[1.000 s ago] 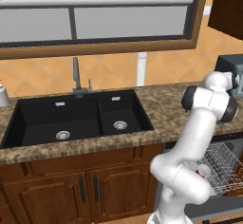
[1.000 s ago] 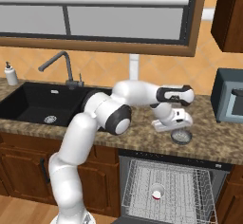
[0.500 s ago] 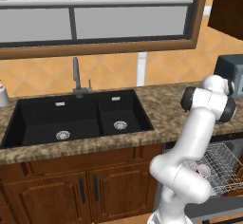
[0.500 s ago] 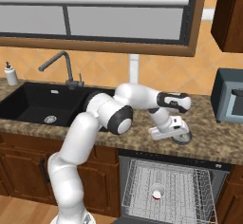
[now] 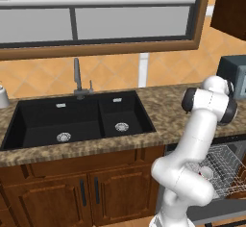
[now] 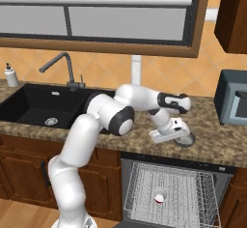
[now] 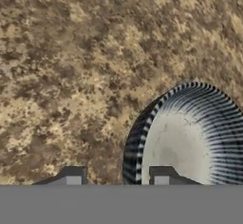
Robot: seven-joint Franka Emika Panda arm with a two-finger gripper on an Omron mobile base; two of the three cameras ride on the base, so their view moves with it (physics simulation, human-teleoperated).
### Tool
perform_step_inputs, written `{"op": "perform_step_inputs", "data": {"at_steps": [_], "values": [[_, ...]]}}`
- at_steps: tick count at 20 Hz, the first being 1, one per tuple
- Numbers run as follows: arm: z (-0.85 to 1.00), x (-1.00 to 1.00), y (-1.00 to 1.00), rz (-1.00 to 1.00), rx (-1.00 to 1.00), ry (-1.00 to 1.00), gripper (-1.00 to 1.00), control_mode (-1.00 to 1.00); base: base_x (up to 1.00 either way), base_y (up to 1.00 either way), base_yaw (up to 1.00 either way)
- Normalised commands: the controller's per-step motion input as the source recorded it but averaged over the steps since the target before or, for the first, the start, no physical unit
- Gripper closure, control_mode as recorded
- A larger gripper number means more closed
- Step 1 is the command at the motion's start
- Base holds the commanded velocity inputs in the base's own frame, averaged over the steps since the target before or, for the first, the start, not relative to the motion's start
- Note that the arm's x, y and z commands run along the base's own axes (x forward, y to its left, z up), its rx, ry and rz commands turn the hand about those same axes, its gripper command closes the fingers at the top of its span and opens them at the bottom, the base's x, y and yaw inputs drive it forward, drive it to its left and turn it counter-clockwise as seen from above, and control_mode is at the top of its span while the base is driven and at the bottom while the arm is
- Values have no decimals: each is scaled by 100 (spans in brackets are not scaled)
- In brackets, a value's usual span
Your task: Pick up the cup and bowl from the counter, place them in the dishwasher, and close the dishwasher door.
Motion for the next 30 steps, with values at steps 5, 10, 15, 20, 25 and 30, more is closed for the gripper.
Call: {"op": "perform_step_inputs", "data": {"at_steps": [5, 10, 15, 20, 25, 30], "values": [[-4, 0, 0, 0, 0, 12, 100, -100, 0, 0, 0], [0, 0, 0, 0, 0, 4, 100, -100, 0, 0, 0], [18, -26, 0, 0, 3, -3, 100, -100, 0, 0, 0], [49, -91, 0, 0, 13, -21, 100, -100, 0, 0, 0], [54, -99, 0, 0, 16, -9, 100, -100, 0, 0, 0], [43, -99, -4, 0, 16, 0, 100, -100, 0, 0, 0]]}}
